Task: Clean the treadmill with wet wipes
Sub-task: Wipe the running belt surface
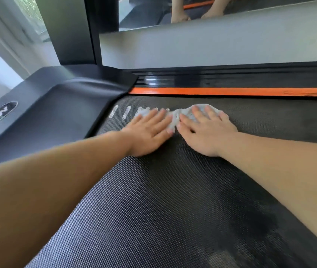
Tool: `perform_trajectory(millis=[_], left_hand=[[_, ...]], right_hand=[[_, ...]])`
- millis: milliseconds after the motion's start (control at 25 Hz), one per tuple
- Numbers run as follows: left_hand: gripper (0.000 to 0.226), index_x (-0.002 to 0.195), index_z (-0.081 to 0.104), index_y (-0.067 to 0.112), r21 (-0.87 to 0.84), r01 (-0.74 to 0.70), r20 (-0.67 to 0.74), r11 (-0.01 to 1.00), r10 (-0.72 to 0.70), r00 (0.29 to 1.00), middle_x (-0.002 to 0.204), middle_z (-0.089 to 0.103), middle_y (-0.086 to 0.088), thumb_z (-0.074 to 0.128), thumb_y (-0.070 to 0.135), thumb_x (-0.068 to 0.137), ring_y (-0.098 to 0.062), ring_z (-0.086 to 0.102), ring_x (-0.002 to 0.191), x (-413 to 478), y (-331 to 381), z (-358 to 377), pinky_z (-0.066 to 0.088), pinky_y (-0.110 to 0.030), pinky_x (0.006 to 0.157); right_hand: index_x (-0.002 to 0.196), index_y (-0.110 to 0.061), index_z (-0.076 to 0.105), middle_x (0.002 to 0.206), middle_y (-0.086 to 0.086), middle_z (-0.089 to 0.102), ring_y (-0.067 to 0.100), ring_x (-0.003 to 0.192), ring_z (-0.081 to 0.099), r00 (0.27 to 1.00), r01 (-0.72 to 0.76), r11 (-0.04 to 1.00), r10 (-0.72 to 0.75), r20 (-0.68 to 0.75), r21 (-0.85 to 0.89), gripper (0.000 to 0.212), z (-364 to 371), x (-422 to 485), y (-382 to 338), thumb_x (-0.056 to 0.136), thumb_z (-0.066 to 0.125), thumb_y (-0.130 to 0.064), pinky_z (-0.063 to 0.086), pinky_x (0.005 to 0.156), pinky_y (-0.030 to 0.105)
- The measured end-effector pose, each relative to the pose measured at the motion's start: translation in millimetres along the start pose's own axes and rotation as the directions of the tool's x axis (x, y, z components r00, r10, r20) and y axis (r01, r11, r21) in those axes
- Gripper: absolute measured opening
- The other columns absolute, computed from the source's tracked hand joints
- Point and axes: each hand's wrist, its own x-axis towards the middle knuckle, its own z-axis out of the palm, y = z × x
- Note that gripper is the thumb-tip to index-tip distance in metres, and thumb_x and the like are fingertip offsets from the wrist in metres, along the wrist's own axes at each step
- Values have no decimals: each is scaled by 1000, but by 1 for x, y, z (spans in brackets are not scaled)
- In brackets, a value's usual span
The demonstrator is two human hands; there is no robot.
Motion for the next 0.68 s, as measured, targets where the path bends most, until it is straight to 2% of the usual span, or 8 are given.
perform_trajectory(millis=[120, 160, 240, 320, 360, 520, 600, 680], left_hand=[[69, 160, -11, 37, -86, 254, 21, 963, -253, 967, 168, -19, 7, 1, 68, 99, -17, -19, 154, 18, -29, -10, -7, -48, 125], [70, 160, -10, 36, -102, 286, 17, 953, -286, 958, 168, -18, 6, 1, 68, 99, -20, -18, 155, 24, -24, -9, -8, -49, 125], [68, 161, -8, 32, -71, 169, -4, 983, -169, 986, 169, -15, 2, 2, 63, 101, -24, -17, 155, 33, 2, -7, -7, -53, 124], [63, 162, -7, 30, -54, 6, -16, 998, -7, 1000, 170, -14, 3, 3, 55, 105, -21, -15, 155, 33, 19, -6, -6, -50, 125], [61, 162, -7, 31, -68, -33, -24, 997, 31, 999, 169, -14, 5, 3, 54, 106, -18, -15, 155, 34, 16, -7, -6, -48, 126], [60, 161, -8, 33, -113, 107, -2, 988, -108, 994, 169, -15, 6, 5, 54, 106, -18, -16, 155, 32, 14, -9, -6, -48, 126], [62, 162, -8, 32, -87, 21, -8, 996, -22, 1000, 169, -14, 6, 7, 54, 106, -19, -16, 155, 28, 29, -8, -6, -48, 126], [61, 161, -7, 33, -64, -67, -21, 996, 66, 998, 169, -14, 9, 7, 54, 106, -15, -15, 155, 23, 27, -7, -5, -44, 126]], right_hand=[[155, -57, -4, 170, -10, -11, 23, 157, -13, 999, 0, 1000, -1, 32, 19, 64, -9, 14, 6, 93, -6, -74, -6, 126, 53], [155, -57, -5, 170, -10, -11, 24, 157, -13, 999, -14, 999, 13, 53, 32, 64, -11, 20, 9, 93, -8, -73, -5, 126, 54], [155, -56, -5, 170, -9, -12, 25, 157, -14, 997, -40, 999, 37, 74, 30, 62, -13, 27, 11, 94, -7, -69, -5, 126, 54], [157, -54, -5, 171, -7, -12, 26, 157, -13, 998, -38, 999, 39, 53, -18, 60, -11, 30, 12, 97, -4, -65, -4, 126, 53], [158, -51, -5, 171, -6, -11, 26, 158, -11, 998, -29, 999, 31, 49, -33, 62, -11, 30, 12, 97, -3, -64, -3, 126, 53], [164, -31, 5, 172, 1, -3, 21, 158, -6, 995, 98, 992, -96, 27, -77, 86, -12, 10, 14, 90, -5, -73, 6, 127, 48], [164, -26, 7, 171, -6, -5, 12, 157, -10, 989, 144, 989, -143, 31, -32, 94, -10, -6, 19, 85, -3, -76, 10, 128, 49], [164, -23, 7, 171, -8, -7, 8, 156, -10, 988, 152, 988, -151, 34, -17, 93, -8, -17, 30, 87, -1, -74, 11, 128, 46]])
